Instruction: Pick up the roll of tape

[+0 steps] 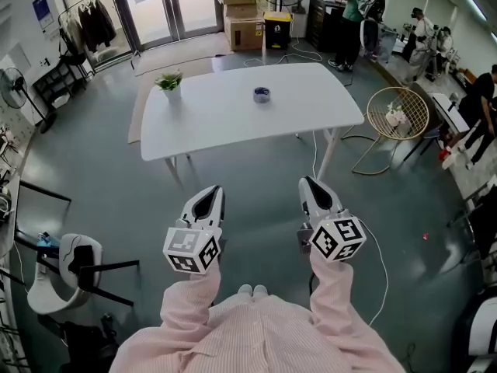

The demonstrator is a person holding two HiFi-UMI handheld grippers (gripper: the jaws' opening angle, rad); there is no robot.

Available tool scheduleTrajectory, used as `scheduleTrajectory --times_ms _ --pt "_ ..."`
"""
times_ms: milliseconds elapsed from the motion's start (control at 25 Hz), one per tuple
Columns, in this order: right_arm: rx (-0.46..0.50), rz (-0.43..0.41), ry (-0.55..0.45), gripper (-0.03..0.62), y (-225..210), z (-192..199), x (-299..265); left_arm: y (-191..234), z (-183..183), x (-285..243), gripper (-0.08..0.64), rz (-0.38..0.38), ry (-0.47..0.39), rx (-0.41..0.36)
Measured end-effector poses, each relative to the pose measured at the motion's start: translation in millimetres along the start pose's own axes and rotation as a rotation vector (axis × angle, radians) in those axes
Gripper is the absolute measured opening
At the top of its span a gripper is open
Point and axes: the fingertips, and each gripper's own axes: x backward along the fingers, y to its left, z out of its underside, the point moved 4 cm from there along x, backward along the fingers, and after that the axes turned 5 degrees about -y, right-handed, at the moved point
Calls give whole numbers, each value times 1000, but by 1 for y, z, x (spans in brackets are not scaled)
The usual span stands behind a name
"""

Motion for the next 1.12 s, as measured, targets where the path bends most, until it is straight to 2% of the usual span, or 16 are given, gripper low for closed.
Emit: scheduleTrajectory --times_ms 280,640,880,1120 --pt "-22 -17 29 17 -14 8 0 -14 14 -8 2 -1 15 30" --pt "-25 4 45 51 -36 14 -24 1 22 -36 2 -11 36 33" --pt "-7 12 67 73 -60 20 -57 20 28 -78 2 -6 38 54" --pt "-11 25 76 127 -85 21 -106 45 21 -131 2 11 38 71"
